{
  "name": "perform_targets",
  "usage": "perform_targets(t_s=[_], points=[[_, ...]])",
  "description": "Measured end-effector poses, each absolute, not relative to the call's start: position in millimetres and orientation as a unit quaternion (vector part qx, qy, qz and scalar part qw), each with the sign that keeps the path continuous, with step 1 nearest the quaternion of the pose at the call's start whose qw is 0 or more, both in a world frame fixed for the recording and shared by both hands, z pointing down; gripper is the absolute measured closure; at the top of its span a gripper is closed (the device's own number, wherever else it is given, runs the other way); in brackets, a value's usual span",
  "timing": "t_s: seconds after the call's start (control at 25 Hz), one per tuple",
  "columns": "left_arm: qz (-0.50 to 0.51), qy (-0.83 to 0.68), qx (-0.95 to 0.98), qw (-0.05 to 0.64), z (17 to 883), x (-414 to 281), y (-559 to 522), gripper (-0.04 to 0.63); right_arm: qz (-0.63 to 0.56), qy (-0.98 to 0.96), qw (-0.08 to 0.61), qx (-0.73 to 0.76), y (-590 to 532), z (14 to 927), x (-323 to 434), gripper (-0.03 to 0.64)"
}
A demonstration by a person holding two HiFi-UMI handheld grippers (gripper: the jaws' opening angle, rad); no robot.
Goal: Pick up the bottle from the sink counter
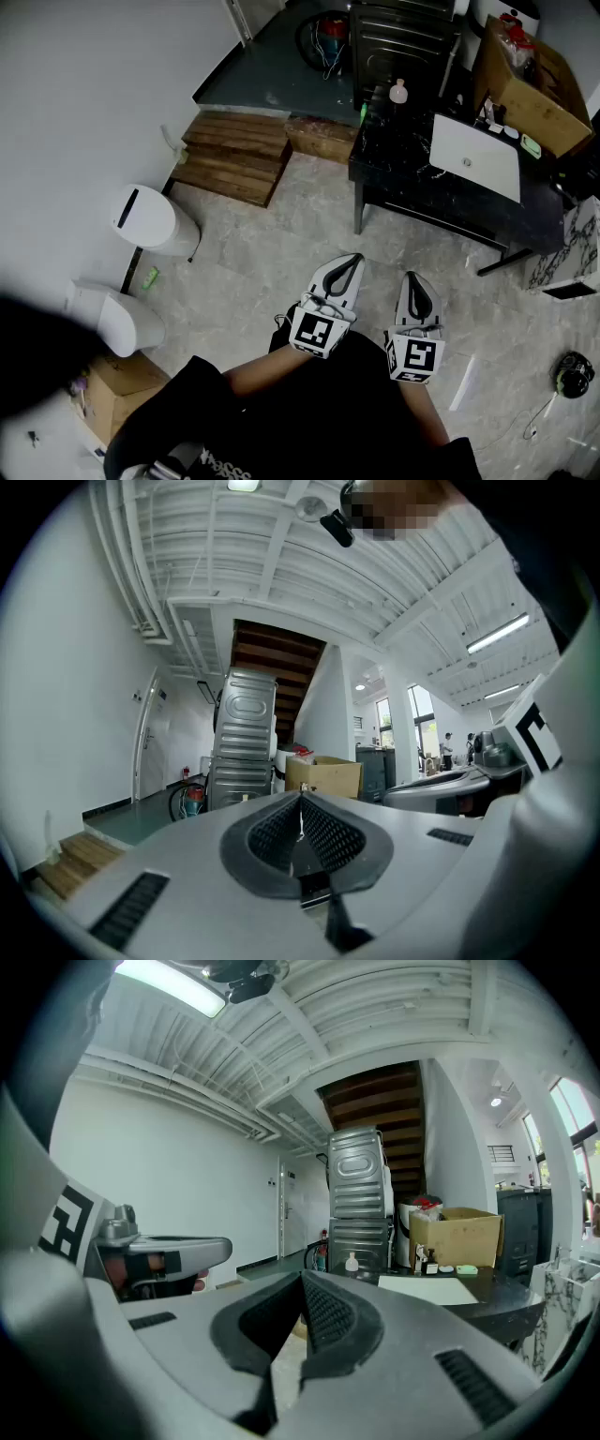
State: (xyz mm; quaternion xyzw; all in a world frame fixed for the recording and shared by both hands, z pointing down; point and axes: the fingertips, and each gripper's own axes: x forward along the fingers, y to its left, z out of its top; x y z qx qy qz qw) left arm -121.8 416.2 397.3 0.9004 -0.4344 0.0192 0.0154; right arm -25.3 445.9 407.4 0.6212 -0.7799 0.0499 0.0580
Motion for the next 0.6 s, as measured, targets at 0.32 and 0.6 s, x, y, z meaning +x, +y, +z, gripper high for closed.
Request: perform_targets(t_s=[0.32, 0.6], points=[[0.023, -0.423, 0.905, 0.034, 416, -95, 421, 0.579, 0.054, -0.780, 0.035, 0.622, 458, 409, 6, 0.579], [0.036, -0.388, 0.920, 0.047, 430, -62, 393, 0.580, 0.073, -0.771, 0.082, 0.627, 436, 437, 21, 0.578]])
